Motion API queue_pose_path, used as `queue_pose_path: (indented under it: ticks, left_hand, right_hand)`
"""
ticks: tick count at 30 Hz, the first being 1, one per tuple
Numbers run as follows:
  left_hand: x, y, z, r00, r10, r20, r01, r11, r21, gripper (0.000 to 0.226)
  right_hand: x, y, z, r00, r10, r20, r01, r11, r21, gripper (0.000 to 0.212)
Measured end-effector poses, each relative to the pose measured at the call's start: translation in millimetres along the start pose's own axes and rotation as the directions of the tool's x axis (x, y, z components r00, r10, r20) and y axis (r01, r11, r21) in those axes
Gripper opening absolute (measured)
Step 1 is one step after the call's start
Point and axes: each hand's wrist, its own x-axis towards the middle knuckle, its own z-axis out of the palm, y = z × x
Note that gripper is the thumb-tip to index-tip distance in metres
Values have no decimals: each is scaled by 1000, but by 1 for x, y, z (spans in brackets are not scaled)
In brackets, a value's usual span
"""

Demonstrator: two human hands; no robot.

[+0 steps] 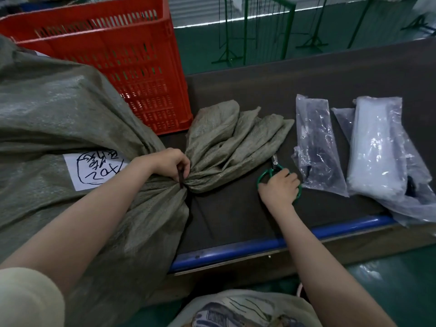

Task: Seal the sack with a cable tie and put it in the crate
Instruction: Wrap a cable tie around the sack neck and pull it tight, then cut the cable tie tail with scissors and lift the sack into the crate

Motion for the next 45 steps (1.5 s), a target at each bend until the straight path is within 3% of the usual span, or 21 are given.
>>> queue_pose_path:
  ticks: [6,10,14,18,22,28,35,40,45]
  left_hand:
    - [0,4,2,1000,4,-8,-3,1000,19,33]
    - [-2,-2,1,1000,19,-4,-19,1000,-25,29]
    - [0,-6,3,996,-2,-91,-12,988,-153,21]
    - [4,-5,3,994,-92,-58,87,994,-70,42]
    - [6,-5,3,984,-177,-6,176,983,-57,47]
    - [5,-3,0,967,-255,-7,246,938,-245,41]
    - [3,-1,2,934,-358,0,347,907,-238,38]
    - [0,-4,-7,958,-278,-71,236,903,-360,39]
    - [-17,-6,-16,946,-235,-221,163,939,-301,12]
  right_hand:
    - [2,6,-16,977,111,181,-146,970,196,59]
    - [-11,22,-26,960,163,229,-228,928,295,34]
    - [-26,29,-37,955,136,264,-209,940,270,19]
    - [-29,25,-38,936,100,336,-161,974,161,29]
    - [-38,36,-43,968,71,242,-111,981,157,32]
    - [-38,58,-57,983,61,175,-101,967,232,35]
    - [-40,56,-66,958,-78,277,51,993,104,43]
    - [-53,24,-53,921,-333,200,289,931,223,33]
    - [-49,3,-47,859,-484,168,446,868,219,51]
